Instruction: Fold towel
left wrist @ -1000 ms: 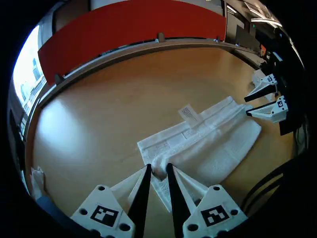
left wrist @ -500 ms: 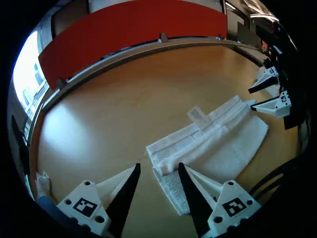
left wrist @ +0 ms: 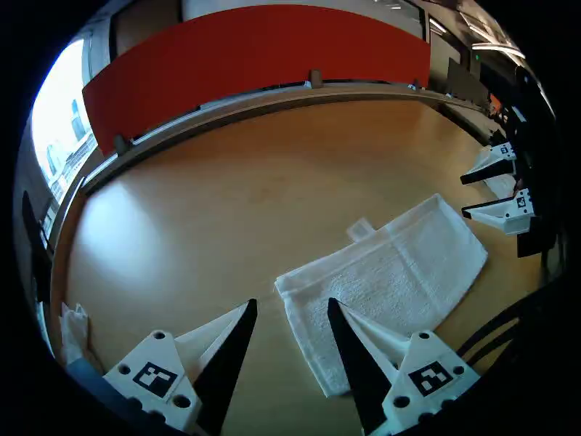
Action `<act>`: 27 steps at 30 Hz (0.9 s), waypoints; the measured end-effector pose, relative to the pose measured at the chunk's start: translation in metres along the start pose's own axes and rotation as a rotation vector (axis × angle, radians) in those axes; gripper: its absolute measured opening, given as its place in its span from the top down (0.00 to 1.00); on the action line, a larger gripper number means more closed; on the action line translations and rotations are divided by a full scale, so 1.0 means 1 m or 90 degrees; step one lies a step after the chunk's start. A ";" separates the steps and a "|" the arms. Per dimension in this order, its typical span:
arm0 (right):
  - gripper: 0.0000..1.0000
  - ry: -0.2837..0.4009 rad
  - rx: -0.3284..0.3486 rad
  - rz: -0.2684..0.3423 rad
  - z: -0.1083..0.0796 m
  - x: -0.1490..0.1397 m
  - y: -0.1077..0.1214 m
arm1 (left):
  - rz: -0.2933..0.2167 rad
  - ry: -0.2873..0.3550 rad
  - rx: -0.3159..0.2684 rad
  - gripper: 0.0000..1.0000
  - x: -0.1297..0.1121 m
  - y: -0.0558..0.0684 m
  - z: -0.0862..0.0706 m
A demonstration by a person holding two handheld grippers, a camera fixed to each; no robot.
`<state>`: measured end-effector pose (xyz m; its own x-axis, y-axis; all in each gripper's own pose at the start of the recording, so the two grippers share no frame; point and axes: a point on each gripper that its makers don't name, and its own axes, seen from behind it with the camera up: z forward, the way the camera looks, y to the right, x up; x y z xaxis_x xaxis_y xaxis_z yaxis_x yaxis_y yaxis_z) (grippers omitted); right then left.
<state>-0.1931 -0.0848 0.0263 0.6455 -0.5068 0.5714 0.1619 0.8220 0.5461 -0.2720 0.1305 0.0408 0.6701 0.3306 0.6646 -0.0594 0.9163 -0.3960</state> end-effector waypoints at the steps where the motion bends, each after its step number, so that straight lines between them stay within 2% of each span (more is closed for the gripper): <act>1: 0.15 0.000 0.001 0.000 -0.002 -0.001 -0.001 | -0.001 -0.001 0.000 0.29 -0.001 0.000 -0.001; 8: 0.15 0.005 0.007 0.006 -0.014 -0.007 -0.010 | -0.011 -0.006 -0.003 0.29 -0.014 0.004 -0.011; 27: 0.15 0.007 0.013 0.029 -0.051 -0.039 -0.039 | -0.063 -0.016 0.004 0.29 -0.058 0.019 -0.045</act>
<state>-0.1863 -0.0840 -0.0486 0.6604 -0.4664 0.5885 0.1175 0.8383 0.5324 -0.2787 0.1186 -0.0341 0.6545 0.2431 0.7159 0.0025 0.9462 -0.3236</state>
